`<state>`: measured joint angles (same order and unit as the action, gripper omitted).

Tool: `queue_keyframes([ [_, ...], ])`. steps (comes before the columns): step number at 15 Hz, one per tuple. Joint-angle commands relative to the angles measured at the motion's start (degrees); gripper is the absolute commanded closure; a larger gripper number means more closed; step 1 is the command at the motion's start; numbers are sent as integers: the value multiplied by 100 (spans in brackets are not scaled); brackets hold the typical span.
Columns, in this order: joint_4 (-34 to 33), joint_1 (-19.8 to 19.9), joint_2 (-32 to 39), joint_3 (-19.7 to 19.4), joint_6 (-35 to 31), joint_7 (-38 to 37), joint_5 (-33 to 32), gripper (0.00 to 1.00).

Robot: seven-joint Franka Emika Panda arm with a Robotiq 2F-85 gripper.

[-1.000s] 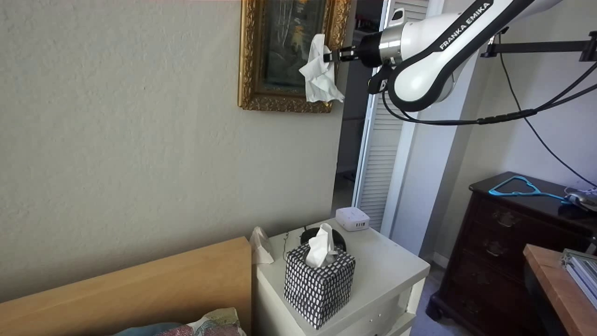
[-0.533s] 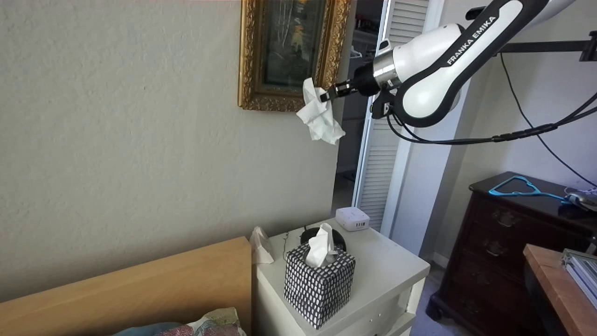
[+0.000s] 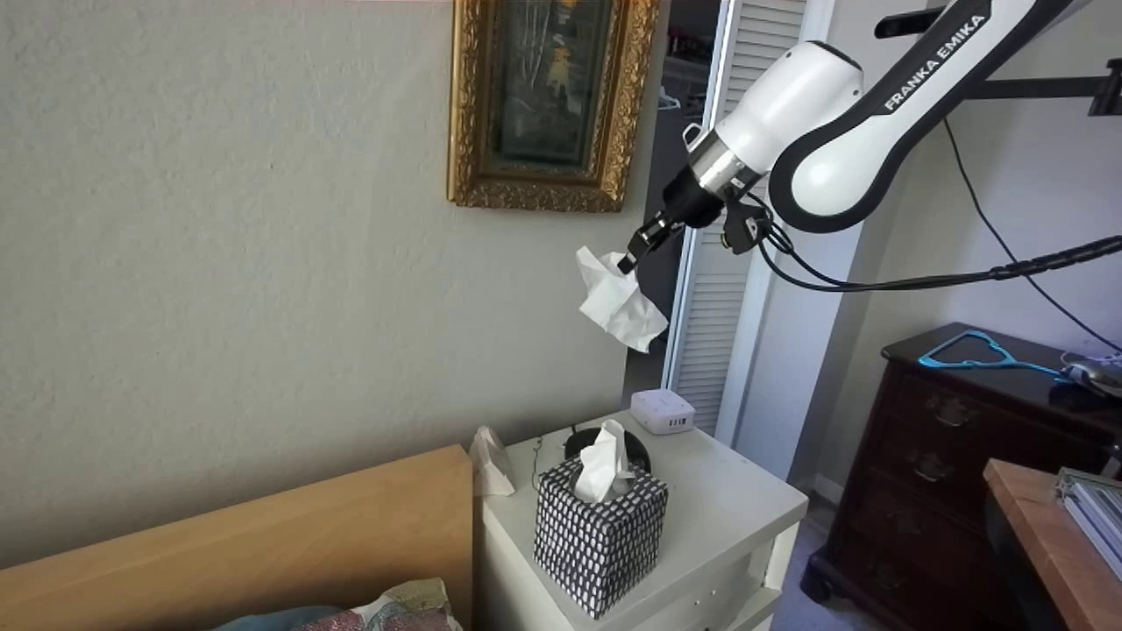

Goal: Use the white napkin to wipe the picture frame.

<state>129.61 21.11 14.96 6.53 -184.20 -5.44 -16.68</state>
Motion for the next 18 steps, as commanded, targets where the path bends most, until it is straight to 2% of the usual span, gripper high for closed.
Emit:
queue_keyframes([
  [1,128,849,-183,1056,1086,389,408,100],
  [3,50,1006,-124,1204,1338,474,542,100],
  [5,11,929,-77,1004,1329,248,345,100],
  [6,15,180,-75,256,1226,552,886,100],
  [7,-2,119,-7,179,1212,565,1025,100],
  [9,-33,-273,64,-264,1410,547,1180,100],
  [12,-70,-673,166,-644,1708,501,1313,100],
  [13,-94,-766,193,-724,1762,484,1353,74],
  [15,-123,-884,204,-807,1838,494,1450,68],
  [18,-151,-995,139,-896,1962,482,1555,46],
])
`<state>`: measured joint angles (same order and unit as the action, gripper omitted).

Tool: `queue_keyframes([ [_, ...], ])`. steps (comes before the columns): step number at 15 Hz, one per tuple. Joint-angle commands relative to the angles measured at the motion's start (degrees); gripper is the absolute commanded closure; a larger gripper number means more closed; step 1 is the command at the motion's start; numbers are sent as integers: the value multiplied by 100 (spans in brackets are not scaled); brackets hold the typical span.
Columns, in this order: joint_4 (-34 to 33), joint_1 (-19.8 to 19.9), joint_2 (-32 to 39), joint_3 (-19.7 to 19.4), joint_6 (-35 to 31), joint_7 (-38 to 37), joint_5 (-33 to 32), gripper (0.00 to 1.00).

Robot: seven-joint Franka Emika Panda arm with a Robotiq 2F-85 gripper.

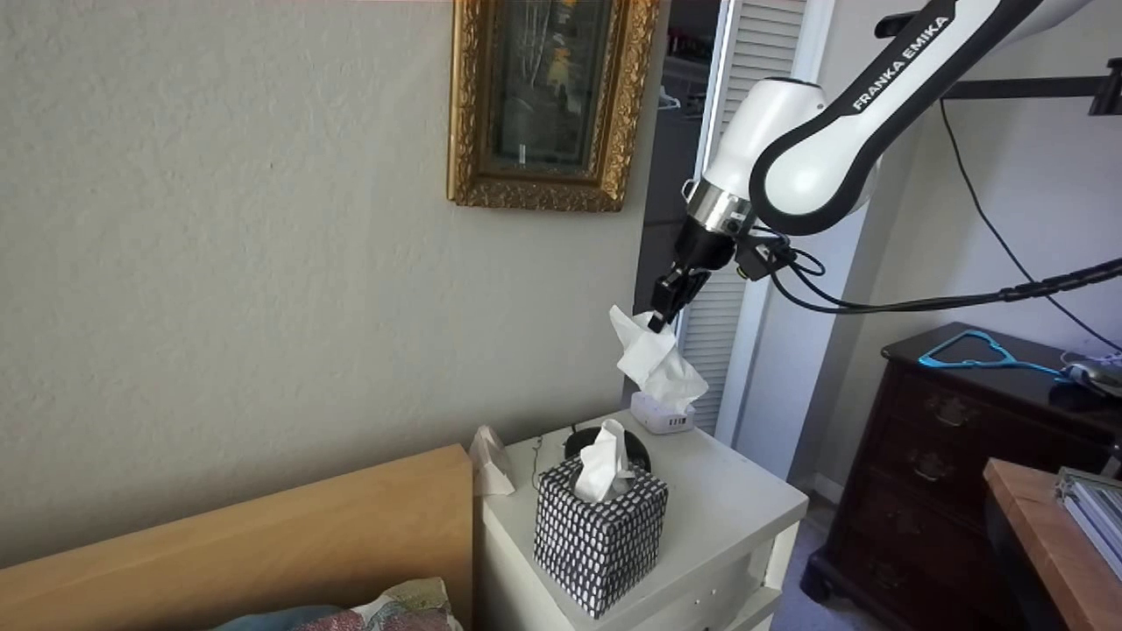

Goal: Use the white napkin to wipe the picture frame.

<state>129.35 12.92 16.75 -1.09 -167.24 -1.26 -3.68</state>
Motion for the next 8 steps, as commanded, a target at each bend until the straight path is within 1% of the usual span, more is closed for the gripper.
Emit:
queue_keyframes([
  [1,-131,-187,-99,-134,355,77,299,40],
  [4,-129,-225,-370,-197,690,161,244,20],
  [6,-60,-197,-681,-170,1050,376,274,6],
  [7,-30,-129,-839,-82,1280,606,446,0],
  [8,44,343,-1094,500,1650,1341,1076,0],
])
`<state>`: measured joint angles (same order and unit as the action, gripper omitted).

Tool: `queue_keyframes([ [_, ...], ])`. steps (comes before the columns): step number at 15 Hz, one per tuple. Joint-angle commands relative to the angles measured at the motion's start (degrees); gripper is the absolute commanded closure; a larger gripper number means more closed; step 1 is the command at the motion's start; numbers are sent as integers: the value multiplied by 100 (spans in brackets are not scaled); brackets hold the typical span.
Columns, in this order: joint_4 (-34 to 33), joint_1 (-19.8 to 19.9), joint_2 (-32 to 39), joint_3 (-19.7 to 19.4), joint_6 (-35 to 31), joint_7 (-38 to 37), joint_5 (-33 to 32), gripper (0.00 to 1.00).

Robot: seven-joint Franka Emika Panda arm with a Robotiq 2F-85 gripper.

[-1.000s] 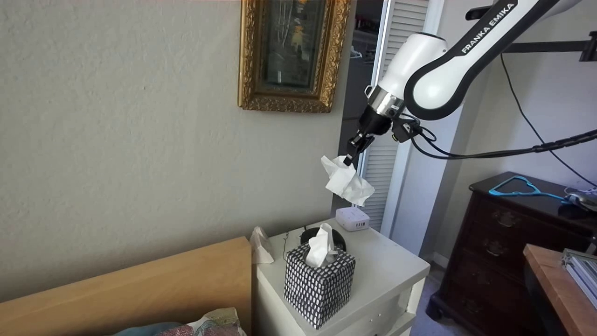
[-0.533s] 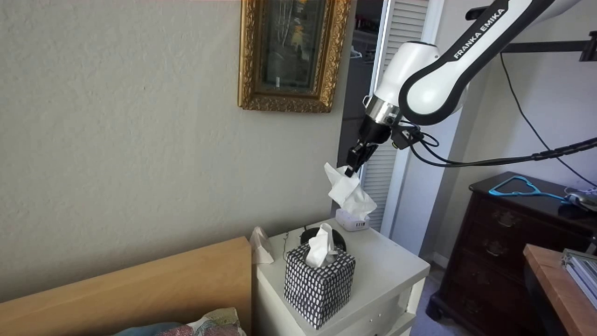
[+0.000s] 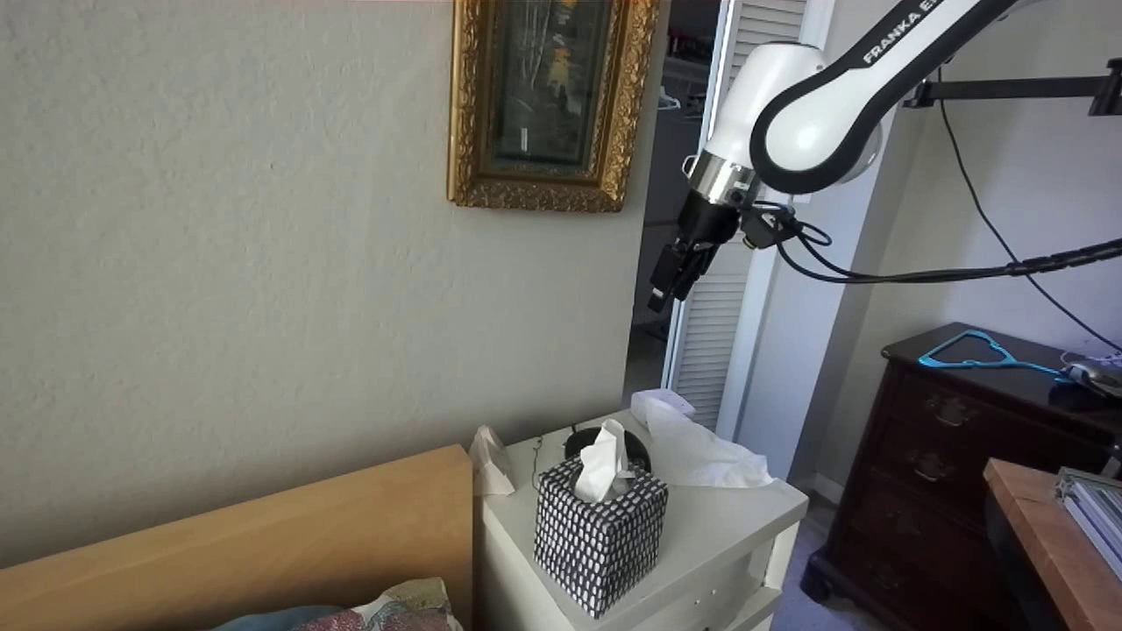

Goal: Use the white napkin to wipe the picture frame.

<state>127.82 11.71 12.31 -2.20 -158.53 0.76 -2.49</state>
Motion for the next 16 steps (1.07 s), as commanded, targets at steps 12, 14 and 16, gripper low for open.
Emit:
queue_keyframes([
  [12,-15,43,-2518,-442,4861,1679,-398,0],
  [14,-72,-34,-2381,-605,4768,1897,-105,0],
  [16,-68,-64,-2437,-593,4777,1813,-247,0],
])
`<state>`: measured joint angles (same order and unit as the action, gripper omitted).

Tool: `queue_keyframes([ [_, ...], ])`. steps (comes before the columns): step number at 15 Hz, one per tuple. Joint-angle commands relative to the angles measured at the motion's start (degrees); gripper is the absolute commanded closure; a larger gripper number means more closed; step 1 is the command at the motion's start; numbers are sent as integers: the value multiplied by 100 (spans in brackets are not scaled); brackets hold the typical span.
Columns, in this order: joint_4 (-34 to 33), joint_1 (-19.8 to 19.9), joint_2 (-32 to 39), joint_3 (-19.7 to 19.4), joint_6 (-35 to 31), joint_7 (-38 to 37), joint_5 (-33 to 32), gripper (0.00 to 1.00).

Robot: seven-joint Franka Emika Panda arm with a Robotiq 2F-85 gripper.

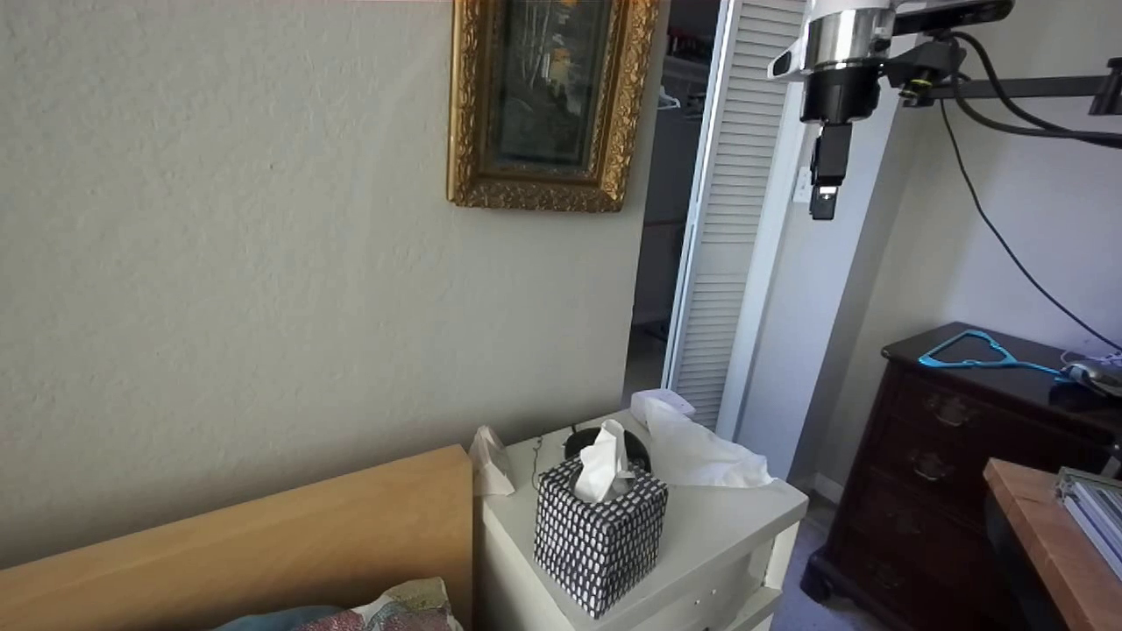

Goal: Use the white napkin to wipe the picture frame.

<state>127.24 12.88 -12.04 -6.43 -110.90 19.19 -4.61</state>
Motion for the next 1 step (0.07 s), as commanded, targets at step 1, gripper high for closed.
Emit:
queue_keyframes([
  [1,-8,-190,-2,-167,14,-39,-46,0],
])
